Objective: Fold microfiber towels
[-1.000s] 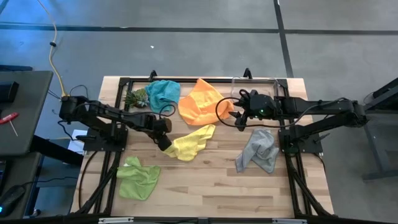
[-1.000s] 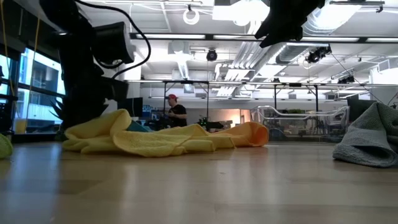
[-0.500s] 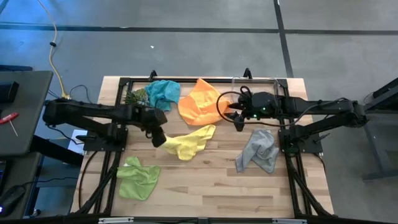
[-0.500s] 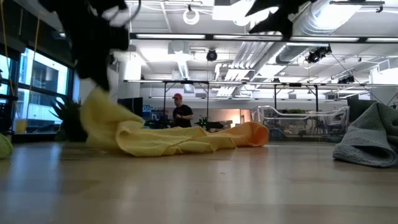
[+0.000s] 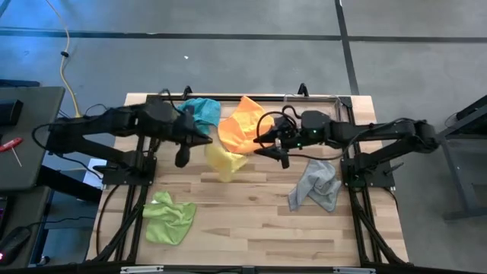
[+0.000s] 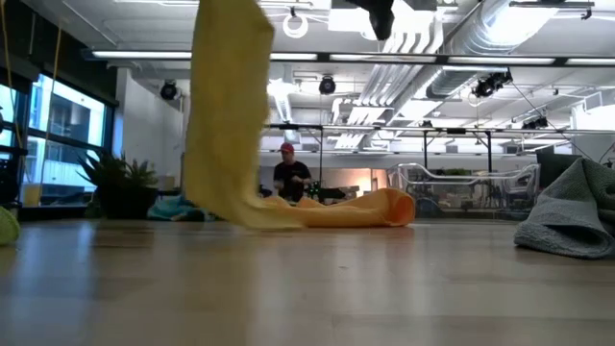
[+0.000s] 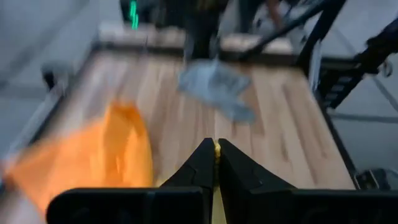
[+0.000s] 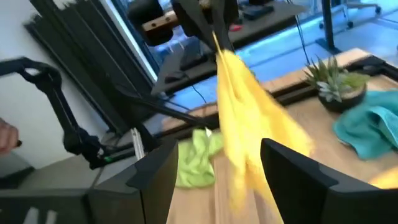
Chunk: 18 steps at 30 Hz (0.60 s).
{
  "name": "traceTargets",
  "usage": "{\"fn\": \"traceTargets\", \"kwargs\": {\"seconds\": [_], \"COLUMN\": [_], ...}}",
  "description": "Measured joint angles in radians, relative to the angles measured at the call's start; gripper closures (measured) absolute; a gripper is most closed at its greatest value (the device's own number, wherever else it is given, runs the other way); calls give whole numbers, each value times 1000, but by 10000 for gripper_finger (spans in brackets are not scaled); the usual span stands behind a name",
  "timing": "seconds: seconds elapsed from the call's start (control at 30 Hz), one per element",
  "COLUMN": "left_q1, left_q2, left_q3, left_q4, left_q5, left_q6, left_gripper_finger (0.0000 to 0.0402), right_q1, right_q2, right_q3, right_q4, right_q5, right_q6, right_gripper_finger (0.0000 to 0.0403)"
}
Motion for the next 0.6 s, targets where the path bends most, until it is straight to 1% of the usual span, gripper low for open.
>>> {"fn": "traceTargets", "kwargs": {"seconds": [0.07, 0.13, 0.27, 0.37, 0.47, 0.6], "left_q1": [0, 7, 24, 25, 24, 13], "left_q2": [0, 1, 0, 0, -8, -9], "left_q3": [15, 28, 44, 44, 44, 46], "left_q4": [67, 122, 143, 139, 120, 80], "left_q5": [31, 43, 24, 44, 125, 255], "left_q6": [39, 44, 44, 44, 23, -65], "left_gripper_finger": [401, 401, 401, 401, 401, 401], "right_q1": [0, 1, 2, 7, 9, 8], "right_q2": [17, 30, 52, 88, 142, 211], "right_q3": [0, 0, 0, 0, 0, 0], "right_q4": [41, 67, 64, 33, 18, 19], "right_q5": [-42, -70, -70, -54, -66, -59], "right_q6": [1, 0, -7, -41, -104, -138], "right_gripper_finger": [181, 181, 181, 181, 181, 181]}}
